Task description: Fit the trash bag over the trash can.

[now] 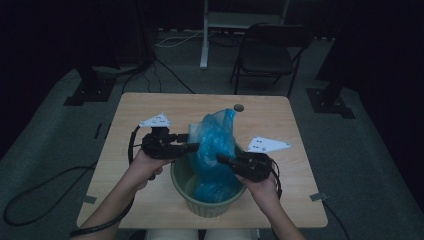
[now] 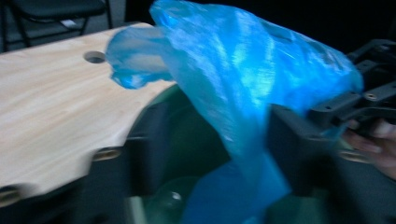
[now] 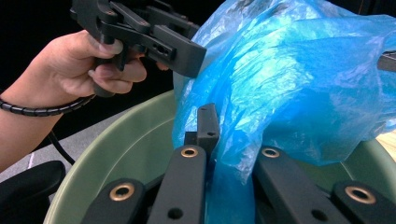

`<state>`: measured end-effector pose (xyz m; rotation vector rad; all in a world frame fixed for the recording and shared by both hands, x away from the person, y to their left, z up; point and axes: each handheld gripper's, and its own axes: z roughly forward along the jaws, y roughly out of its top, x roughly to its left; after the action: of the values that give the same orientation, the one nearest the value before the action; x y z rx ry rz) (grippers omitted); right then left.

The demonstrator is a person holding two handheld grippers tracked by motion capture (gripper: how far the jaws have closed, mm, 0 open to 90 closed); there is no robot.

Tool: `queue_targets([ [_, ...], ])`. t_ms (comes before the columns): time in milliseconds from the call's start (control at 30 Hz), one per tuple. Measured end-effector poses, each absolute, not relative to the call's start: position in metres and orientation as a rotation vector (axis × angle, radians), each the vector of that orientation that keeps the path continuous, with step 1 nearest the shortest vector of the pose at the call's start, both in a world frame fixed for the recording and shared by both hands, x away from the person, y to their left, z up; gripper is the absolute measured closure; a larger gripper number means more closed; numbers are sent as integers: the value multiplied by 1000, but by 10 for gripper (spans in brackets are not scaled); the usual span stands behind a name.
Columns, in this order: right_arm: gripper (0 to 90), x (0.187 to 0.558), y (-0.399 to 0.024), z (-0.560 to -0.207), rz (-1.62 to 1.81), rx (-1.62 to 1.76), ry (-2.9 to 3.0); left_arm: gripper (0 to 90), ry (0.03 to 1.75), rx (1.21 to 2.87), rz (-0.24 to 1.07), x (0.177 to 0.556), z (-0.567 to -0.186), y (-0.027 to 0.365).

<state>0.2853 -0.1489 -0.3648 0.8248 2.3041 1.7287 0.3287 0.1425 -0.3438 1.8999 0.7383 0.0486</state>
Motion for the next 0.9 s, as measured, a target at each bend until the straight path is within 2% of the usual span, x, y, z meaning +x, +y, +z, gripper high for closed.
queue_targets([
  [100,866,285,-149,-365,1733,822,2304,781,721,1891,48,326,-344,144],
  [167,863,280,-150,-365,1740,816,2301,899,695,1860,15,322,-344,147],
  [267,845,270,-154,-364,1742,813,2297,900,641,1884,95,304,-340,152],
  [533,850,240,-175,-371,1789,837,2260,900,553,1944,172,268,-343,161],
  [767,874,220,-212,-385,1824,944,2223,900,535,1950,118,252,-352,179],
  [900,873,211,-216,-390,1835,955,2237,900,522,1970,146,243,-353,177],
])
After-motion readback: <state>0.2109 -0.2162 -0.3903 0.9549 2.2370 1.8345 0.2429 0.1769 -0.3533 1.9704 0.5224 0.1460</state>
